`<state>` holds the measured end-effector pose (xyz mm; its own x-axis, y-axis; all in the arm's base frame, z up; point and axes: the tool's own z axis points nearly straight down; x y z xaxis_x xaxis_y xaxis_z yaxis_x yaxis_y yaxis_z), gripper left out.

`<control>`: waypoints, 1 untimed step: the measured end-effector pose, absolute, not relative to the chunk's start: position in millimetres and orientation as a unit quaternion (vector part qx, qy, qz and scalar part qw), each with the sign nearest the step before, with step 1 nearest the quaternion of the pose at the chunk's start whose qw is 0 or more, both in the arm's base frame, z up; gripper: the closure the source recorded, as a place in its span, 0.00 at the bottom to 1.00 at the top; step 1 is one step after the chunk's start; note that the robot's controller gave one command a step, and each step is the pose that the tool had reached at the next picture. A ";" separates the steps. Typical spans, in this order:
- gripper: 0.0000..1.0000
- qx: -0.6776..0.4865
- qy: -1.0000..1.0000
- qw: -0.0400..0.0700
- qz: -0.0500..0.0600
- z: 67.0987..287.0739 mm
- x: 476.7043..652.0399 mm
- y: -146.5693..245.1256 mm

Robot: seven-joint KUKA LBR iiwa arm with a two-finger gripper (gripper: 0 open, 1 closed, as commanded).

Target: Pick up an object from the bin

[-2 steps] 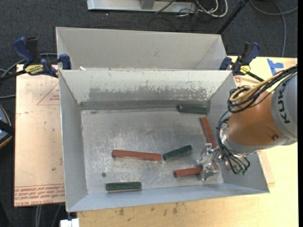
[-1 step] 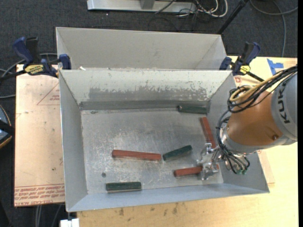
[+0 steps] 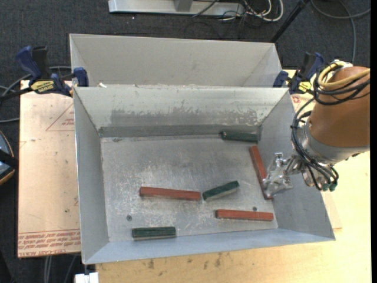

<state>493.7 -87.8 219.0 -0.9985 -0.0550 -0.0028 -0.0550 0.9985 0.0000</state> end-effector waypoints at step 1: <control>0.00 -0.028 1.000 0.001 0.000 218.9 493.6 -87.7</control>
Offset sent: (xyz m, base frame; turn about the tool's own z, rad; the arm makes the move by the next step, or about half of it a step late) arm 0.0000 0.0000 0.0000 0.0000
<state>493.6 -87.7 218.9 -0.9985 -0.0554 -0.0023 -0.0554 0.9985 0.0001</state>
